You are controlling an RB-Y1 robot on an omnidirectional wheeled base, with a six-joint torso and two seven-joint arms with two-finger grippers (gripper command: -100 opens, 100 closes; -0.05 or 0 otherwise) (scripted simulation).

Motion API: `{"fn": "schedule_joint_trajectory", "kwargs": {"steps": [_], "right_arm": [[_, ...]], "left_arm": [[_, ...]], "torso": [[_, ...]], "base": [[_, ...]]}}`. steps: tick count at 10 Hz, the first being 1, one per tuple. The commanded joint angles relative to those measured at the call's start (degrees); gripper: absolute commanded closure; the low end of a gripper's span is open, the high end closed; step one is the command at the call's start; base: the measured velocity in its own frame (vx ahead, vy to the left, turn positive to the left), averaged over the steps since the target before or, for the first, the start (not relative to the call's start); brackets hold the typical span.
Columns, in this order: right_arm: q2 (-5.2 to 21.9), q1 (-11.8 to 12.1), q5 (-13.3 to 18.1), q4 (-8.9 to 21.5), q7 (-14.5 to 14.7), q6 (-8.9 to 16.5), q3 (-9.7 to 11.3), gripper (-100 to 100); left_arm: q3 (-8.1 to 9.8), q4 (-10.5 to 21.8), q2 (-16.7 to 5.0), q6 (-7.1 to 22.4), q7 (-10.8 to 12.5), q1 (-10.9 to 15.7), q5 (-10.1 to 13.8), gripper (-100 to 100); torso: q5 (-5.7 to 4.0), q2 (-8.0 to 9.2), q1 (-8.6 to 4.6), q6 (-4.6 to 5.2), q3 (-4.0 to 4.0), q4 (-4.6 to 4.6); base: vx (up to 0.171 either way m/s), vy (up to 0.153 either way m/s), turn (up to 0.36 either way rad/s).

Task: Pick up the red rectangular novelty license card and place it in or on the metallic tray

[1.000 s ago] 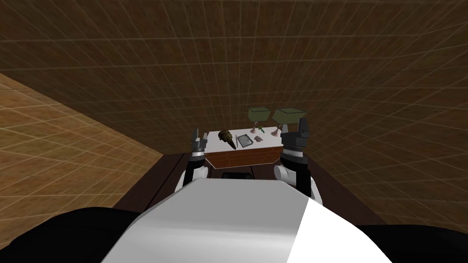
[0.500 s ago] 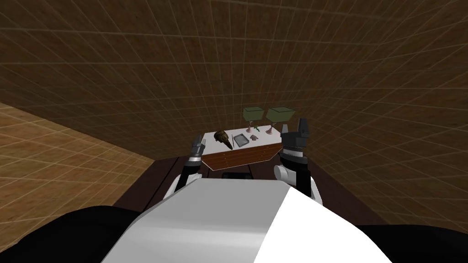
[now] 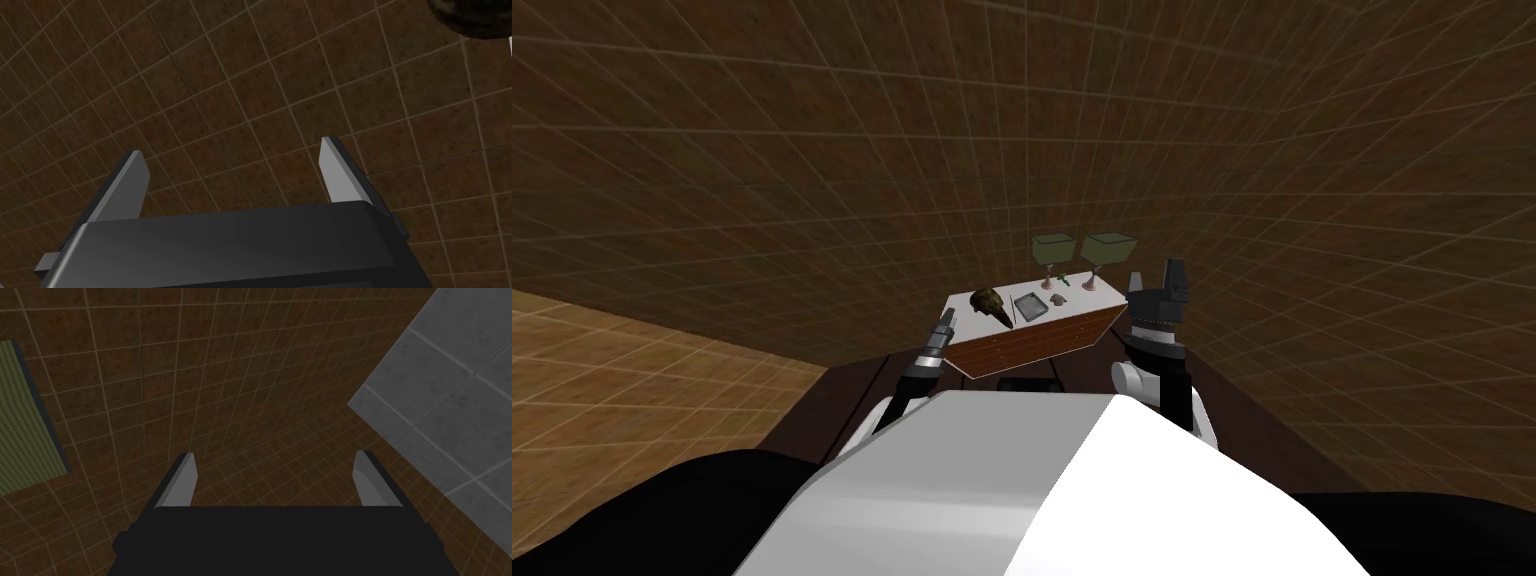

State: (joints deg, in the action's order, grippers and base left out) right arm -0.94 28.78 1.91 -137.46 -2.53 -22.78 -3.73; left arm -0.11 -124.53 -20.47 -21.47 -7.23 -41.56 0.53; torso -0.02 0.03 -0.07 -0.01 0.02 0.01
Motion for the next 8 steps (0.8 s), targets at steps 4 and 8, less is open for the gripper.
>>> {"fn": "schedule_joint_trajectory", "kwargs": {"steps": [4, 8], "right_arm": [[0.0, 0.0, 0.0, 0.0, 0.0, 0.0, 0.0, 0], [0.0, 0.0, 0.0, 0.0, 0.0, 0.0, 0.0, 0]], "left_arm": [[1.07, 1.3, -6.8, 0.6, -6.0, -5.1, 0.1, -100], [2.34, 2.6, -13.5, 1.2, -11.8, -10.4, 0.2, -100]], "torso": [[0.00, -0.01, -0.01, 0.03, 0.00, 0.00], [0.00, -0.01, -0.02, 0.02, -0.01, 0.00]], "base": [[-0.001, -0.028, -0.150], [0.002, -0.030, -0.165]]}}
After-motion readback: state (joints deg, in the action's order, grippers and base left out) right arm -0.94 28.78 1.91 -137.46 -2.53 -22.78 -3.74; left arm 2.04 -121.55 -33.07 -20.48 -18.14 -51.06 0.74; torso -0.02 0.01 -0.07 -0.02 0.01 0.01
